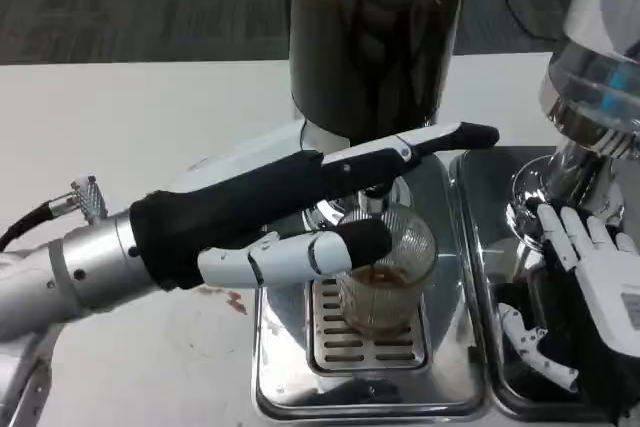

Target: Grasp the cup under the faucet to collect the drink, then remove the cup.

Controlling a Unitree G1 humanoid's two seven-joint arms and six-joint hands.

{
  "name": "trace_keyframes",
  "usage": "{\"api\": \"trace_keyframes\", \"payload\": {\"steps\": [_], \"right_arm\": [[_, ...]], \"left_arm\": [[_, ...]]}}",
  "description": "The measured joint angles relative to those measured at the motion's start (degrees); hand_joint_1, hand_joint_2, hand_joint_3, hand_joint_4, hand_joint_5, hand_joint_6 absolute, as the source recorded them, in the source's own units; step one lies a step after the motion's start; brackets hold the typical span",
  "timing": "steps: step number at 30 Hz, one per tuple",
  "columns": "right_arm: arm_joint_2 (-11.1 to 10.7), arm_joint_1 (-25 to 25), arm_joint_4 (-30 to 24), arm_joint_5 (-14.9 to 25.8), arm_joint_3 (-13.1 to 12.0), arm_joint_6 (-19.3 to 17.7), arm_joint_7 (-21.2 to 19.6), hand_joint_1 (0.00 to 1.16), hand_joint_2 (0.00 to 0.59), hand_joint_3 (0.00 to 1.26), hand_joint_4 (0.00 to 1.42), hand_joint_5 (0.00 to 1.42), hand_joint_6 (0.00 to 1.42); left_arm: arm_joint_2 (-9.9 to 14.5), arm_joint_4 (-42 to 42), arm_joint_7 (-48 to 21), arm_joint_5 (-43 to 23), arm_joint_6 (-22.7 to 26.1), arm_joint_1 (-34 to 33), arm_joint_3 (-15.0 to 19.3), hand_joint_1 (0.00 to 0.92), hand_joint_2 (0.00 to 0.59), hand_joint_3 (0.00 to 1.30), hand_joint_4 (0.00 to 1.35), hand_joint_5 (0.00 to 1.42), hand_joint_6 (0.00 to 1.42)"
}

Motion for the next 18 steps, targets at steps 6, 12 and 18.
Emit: {"api": "trace_keyframes", "payload": {"steps": [6,12,18], "right_arm": [[1.1,1.7,-1.5,11.4,-3.2,-3.5,0.0,0.35,0.402,0.00,0.00,0.00,0.00],[2.0,3.0,0.2,28.3,-7.1,-11.6,2.8,0.37,0.340,0.00,0.00,0.00,0.01],[1.6,2.2,3.3,36.7,-7.6,-15.7,8.0,0.47,0.242,0.00,0.00,0.00,0.03]], "left_arm": [[0.1,0.0,0.0,0.1,-0.2,0.0,0.0,0.000,0.281,0.05,0.00,0.00,0.00],[0.2,0.0,0.0,0.1,-0.2,0.0,0.0,0.000,0.275,0.05,0.00,0.00,0.00],[0.2,0.1,0.0,0.0,-0.2,0.1,0.4,0.000,0.274,0.06,0.00,0.00,0.00]]}}
